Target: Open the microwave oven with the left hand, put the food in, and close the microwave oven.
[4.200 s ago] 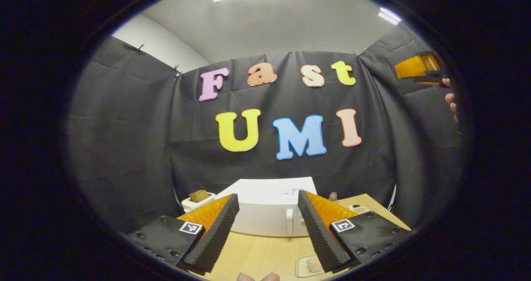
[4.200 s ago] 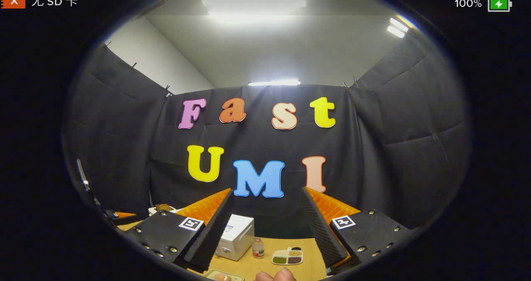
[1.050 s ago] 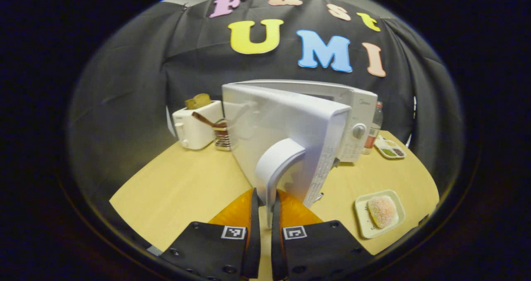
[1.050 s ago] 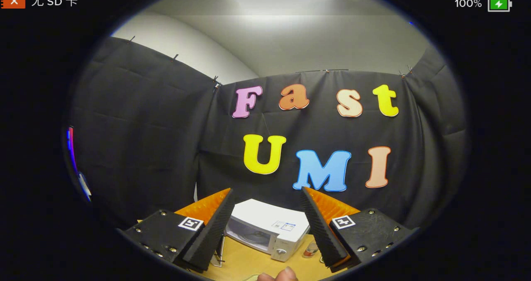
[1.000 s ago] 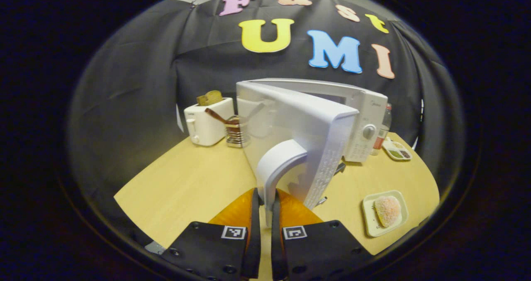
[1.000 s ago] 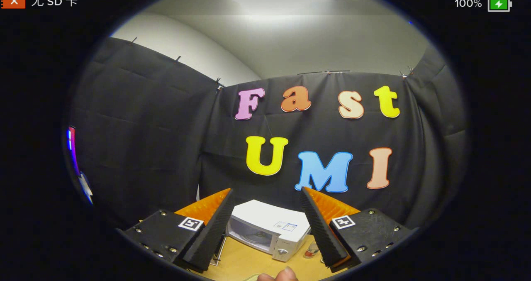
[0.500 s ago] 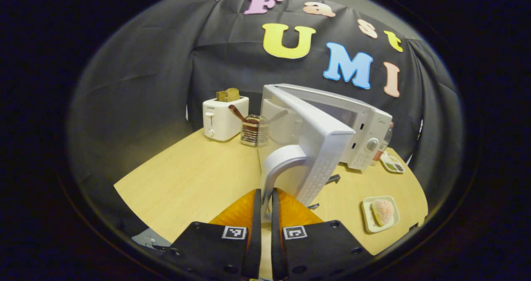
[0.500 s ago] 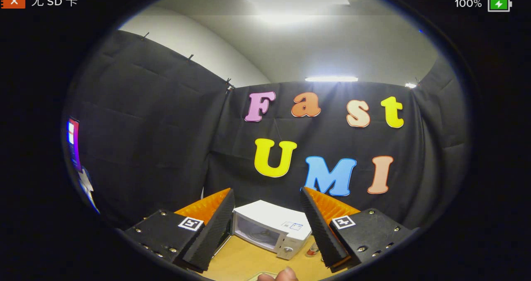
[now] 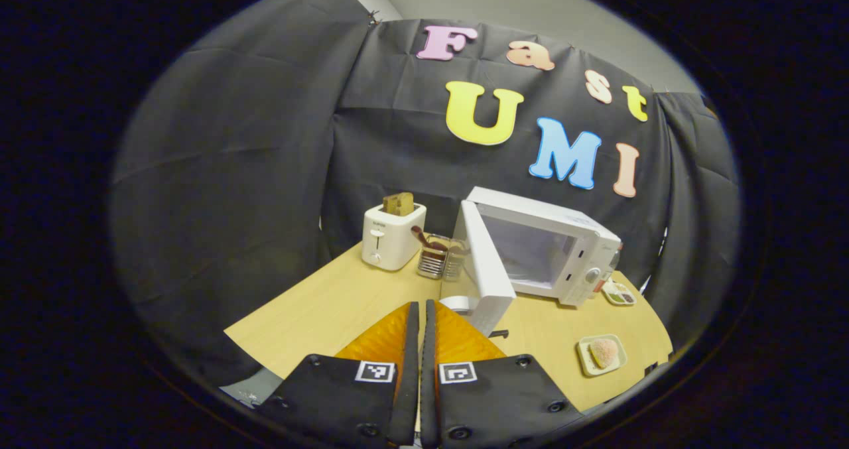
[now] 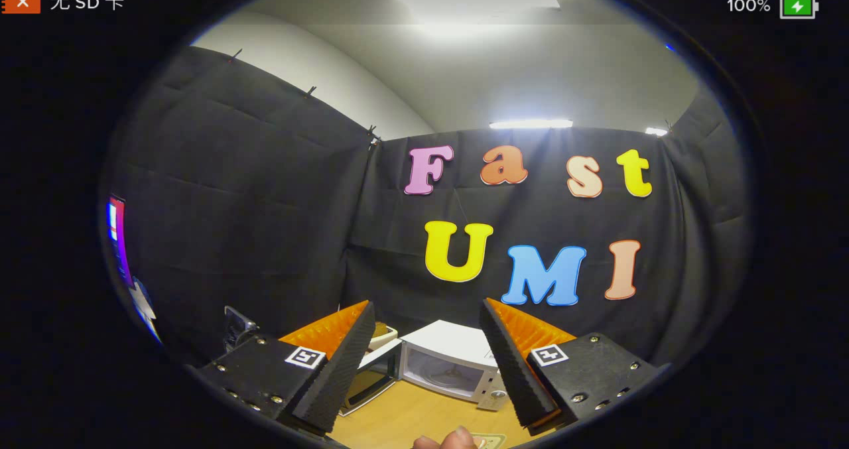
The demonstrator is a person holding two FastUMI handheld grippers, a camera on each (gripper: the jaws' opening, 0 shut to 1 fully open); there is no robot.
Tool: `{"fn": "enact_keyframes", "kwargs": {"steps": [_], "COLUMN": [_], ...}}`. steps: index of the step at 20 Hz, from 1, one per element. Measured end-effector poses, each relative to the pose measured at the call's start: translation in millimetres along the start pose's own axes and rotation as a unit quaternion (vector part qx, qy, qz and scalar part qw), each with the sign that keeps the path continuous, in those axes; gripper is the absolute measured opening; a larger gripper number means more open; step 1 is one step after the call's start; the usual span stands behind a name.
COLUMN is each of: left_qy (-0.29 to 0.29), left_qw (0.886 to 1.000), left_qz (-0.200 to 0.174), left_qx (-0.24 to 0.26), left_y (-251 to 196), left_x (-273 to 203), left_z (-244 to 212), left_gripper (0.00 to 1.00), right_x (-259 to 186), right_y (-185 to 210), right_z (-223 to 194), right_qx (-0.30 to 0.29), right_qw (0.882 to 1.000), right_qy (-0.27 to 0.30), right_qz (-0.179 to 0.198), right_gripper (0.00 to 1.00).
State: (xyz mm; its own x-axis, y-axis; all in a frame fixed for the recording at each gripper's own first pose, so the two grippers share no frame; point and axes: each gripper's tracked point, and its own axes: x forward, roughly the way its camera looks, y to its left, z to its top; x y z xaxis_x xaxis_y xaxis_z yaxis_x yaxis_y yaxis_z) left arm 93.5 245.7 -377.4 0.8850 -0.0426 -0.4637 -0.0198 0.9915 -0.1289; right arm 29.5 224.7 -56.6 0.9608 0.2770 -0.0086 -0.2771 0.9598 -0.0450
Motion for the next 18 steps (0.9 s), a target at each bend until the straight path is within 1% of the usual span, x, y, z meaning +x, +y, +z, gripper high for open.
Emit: {"fn": "enact_keyframes", "kwargs": {"steps": [1, 3, 4, 6, 7, 8, 10, 11, 14, 16, 17, 18], "left_qy": [-0.010, -0.031, -0.042, -0.071, -0.087, -0.097, -0.117, -0.126, -0.135, -0.152, -0.160, -0.166], "left_qw": [1.000, 1.000, 0.999, 0.997, 0.995, 0.994, 0.992, 0.991, 0.989, 0.986, 0.985, 0.983], "left_qz": [0.003, 0.000, -0.003, -0.010, -0.009, -0.009, -0.001, 0.005, 0.025, 0.035, 0.041, 0.049], "left_qx": [0.003, -0.006, -0.015, -0.032, -0.037, -0.040, -0.049, -0.051, -0.051, -0.057, -0.059, -0.057], "left_y": [3, -5, -12, -34, -41, -49, -63, -71, -91, -104, -110, -114], "left_x": [-11, -35, -47, -75, -84, -96, -114, -123, -141, -154, -158, -162], "left_z": [9, 28, 39, 62, 72, 82, 99, 106, 121, 139, 147, 153], "left_gripper": [0.02, 0.19, 0.11, 0.10, 0.17, 0.41, 0.46, 0.55, 0.73, 0.87, 0.76, 0.79], "right_x": [1, 5, 6, 13, 17, 21, 27, 28, 30, 28, 26, 24], "right_y": [0, -3, -6, -15, -18, -22, -32, -39, -63, -77, -87, -95], "right_z": [-6, -17, -23, -33, -45, -57, -82, -90, -120, -143, -153, -165], "right_qx": [0.004, 0.016, 0.020, 0.021, 0.019, 0.016, 0.023, 0.029, 0.038, 0.034, 0.030, 0.025], "right_qw": [1.000, 1.000, 0.999, 0.999, 0.999, 0.998, 0.997, 0.996, 0.993, 0.991, 0.990, 0.989], "right_qy": [0.005, 0.017, 0.021, 0.029, 0.037, 0.049, 0.075, 0.081, 0.104, 0.125, 0.134, 0.144], "right_qz": [-0.005, -0.013, -0.017, -0.023, -0.024, -0.025, -0.026, -0.028, -0.034, -0.035, -0.037, -0.038], "right_gripper": [0.96, 0.97, 0.97, 0.97, 0.97, 0.96, 0.97, 0.97, 0.97, 0.97, 0.97, 0.97]}}
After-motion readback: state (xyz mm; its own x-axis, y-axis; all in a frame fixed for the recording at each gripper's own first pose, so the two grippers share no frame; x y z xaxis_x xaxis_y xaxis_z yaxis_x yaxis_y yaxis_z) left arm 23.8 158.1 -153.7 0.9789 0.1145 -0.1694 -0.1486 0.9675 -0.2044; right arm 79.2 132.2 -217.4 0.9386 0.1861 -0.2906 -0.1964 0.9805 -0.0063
